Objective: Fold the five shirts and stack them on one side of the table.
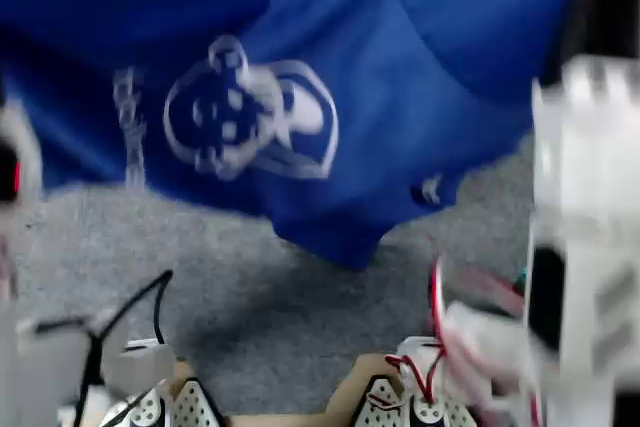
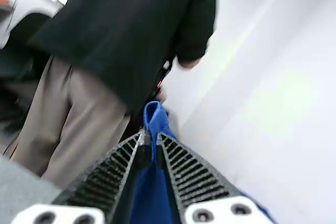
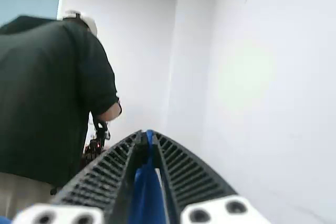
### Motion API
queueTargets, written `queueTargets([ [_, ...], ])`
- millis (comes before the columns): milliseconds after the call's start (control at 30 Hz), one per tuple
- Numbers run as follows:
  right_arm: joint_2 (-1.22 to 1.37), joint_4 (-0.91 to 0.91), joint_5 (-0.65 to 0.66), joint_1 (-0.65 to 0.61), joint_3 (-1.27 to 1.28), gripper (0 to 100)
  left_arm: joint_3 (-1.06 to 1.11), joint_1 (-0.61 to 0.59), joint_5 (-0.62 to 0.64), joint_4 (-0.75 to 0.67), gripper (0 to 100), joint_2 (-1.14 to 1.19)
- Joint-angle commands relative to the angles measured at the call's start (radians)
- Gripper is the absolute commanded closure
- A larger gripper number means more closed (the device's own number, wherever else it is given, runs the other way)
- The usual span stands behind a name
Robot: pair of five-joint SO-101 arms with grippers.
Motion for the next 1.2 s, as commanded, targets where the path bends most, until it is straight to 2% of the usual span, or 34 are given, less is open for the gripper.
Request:
queueTargets([
  [0, -0.073, 0.048, -0.002, -0.013, 0.005, 99.4, 0.075, -0.011, -0.037, 0.011, 98, -0.087],
  [167, -0.157, 0.049, -0.002, -0.01, 0.005, 99.4, 0.311, -0.009, -0.051, 0.018, 98, -0.234],
  [367, -0.197, 0.046, 0.025, -0.015, 0.076, 99.4, 0.697, -0.005, -0.051, 0.018, 98, -0.433],
  [567, -0.246, -0.129, 0.037, -0.016, 0.259, 99.4, 0.973, -0.009, -0.054, 0.015, 98, -0.584],
  [800, -0.275, -0.334, 0.15, -0.156, 0.452, 99.4, 1.096, -0.015, -0.051, -0.126, 98, -0.641],
  [1000, -0.272, -0.5, 0.241, -0.223, 0.559, 99.4, 1.171, -0.126, -0.048, -0.336, 98, -0.642],
  [1167, -0.272, -0.641, 0.354, -0.278, 0.638, 99.4, 1.218, -0.13, -0.054, -0.344, 98, -0.644],
])
